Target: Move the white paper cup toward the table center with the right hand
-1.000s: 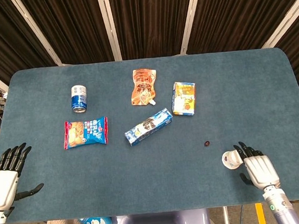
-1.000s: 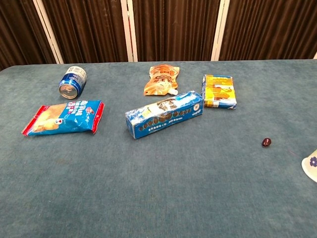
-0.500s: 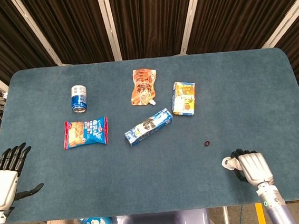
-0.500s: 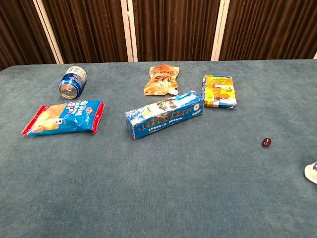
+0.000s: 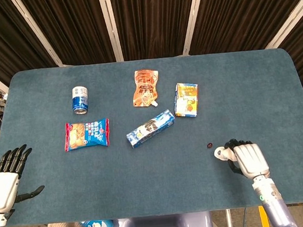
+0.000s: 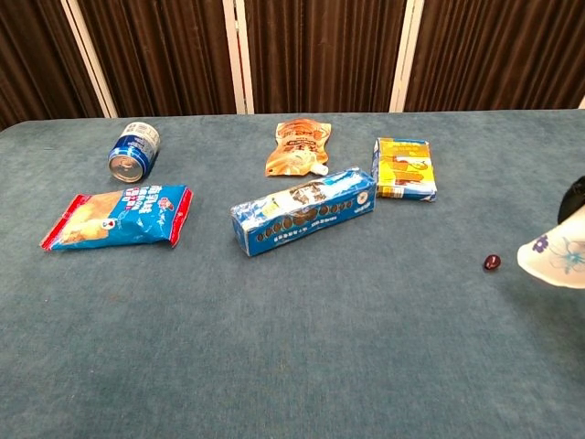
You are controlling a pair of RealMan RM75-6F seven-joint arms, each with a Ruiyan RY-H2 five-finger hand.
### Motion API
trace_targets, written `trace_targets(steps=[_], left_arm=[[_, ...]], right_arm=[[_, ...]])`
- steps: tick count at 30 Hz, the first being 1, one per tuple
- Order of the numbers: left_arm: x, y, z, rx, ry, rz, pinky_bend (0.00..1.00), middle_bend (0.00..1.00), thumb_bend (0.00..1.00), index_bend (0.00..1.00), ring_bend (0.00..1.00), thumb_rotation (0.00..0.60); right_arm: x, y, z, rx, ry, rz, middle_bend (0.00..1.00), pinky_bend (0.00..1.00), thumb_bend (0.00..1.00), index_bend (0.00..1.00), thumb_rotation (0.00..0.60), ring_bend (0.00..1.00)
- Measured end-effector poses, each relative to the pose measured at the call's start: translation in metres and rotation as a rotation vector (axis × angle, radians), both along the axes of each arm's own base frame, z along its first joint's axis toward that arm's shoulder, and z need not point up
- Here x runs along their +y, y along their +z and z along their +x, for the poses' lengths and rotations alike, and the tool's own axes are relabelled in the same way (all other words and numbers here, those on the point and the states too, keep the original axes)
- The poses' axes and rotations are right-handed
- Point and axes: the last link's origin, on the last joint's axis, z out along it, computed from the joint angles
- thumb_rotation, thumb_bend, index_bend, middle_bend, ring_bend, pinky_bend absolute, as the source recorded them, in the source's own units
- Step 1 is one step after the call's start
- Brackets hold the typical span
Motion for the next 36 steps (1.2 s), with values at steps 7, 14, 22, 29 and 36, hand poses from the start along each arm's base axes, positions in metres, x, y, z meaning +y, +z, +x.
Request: trace_targets(steps=[7,14,22,29,36], left_arm=[[0.000,0.001,0.000,-0.005,0.000,0.001,0.00,0.00,0.00,0.00,0.00,0.600],[0.000,0.002,0.000,-0.010,0.000,-0.001,0.00,0.00,0.00,0.00,0.00,0.600],[0.000,0.001,0.000,-0.013,0.004,-0.005,0.00,0.00,0.00,0.00,0.00,0.600],[0.000,0.001,0.000,-0.013,0.003,-0.006,0.00,0.00,0.00,0.00,0.00,0.600],[0.000,0.002,0.000,-0.013,0.003,-0.004,0.00,0.00,0.00,0.00,0.00,0.600]], right_arm=[[-0.012,-0.011,0.011,0.003,0.005,0.000,0.32,0.39,0.49,0.46,0.600,0.39],[-0.026,-0.021,0.011,0.006,-0.018,-0.015,0.32,0.39,0.49,0.46,0.600,0.39],[-0.040,-0.040,0.004,0.015,-0.050,-0.017,0.32,0.39,0.49,0.46,0.600,0.39],[-0.042,-0.050,0.010,-0.011,-0.043,-0.020,0.32,0.39,0.49,0.46,0.600,0.39],[-0.040,-0.054,0.017,-0.007,-0.026,-0.013,0.25,0.36,0.49,0.05,0.600,0.30]])
